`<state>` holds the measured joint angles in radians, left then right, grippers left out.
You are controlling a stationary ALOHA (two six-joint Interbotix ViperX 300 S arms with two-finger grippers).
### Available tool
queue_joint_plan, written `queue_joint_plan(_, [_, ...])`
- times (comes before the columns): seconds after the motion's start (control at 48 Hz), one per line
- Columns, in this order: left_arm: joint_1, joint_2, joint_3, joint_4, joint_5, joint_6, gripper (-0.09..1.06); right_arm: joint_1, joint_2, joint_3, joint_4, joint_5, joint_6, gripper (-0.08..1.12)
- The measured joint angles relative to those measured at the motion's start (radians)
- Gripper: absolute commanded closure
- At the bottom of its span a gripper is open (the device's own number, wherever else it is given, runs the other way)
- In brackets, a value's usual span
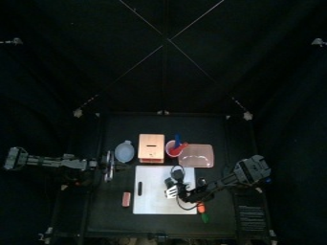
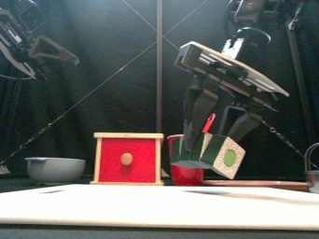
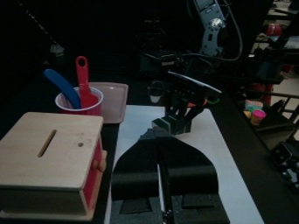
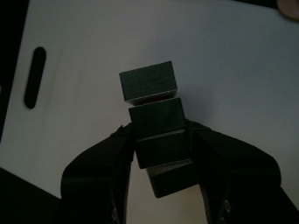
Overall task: Place sushi on board then cut the sushi with the knife then place the pieces on the plate
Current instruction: Place the sushi on the board
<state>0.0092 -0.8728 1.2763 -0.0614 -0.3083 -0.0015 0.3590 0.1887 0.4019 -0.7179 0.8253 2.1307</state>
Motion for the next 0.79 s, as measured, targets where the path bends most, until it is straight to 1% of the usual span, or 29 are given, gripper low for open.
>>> queue_joint_plan(0.146, [0.000, 0.000, 0.005, -0.005, 0.000, 0.000, 1.00, -0.003, 0.052, -0.081, 0.080, 0.067, 0.003, 0.47])
queue_joint_plan(0.354, [0.006, 0.000, 0.006, -0.005, 0.003, 0.003, 1.00, -0.028, 0.132, -0.198, 0.094, 0.110, 0.003, 0.47])
queue_joint_plan(0.542, [0.006, 0.000, 0.008, -0.005, 0.044, 0.003, 1.00, -0.055, 0.192, -0.276, 0.129, 0.202, 0.003, 0.47])
queue_joint_plan(0.688, [0.006, 0.000, 0.009, -0.005, 0.077, 0.008, 1.00, -0.057, 0.210, -0.304, 0.173, 0.276, 0.003, 0.47])
queue_joint_plan(0.792, [0.011, 0.000, 0.009, -0.005, 0.086, 0.006, 1.00, -0.054, 0.216, -0.318, 0.193, 0.285, 0.003, 0.47])
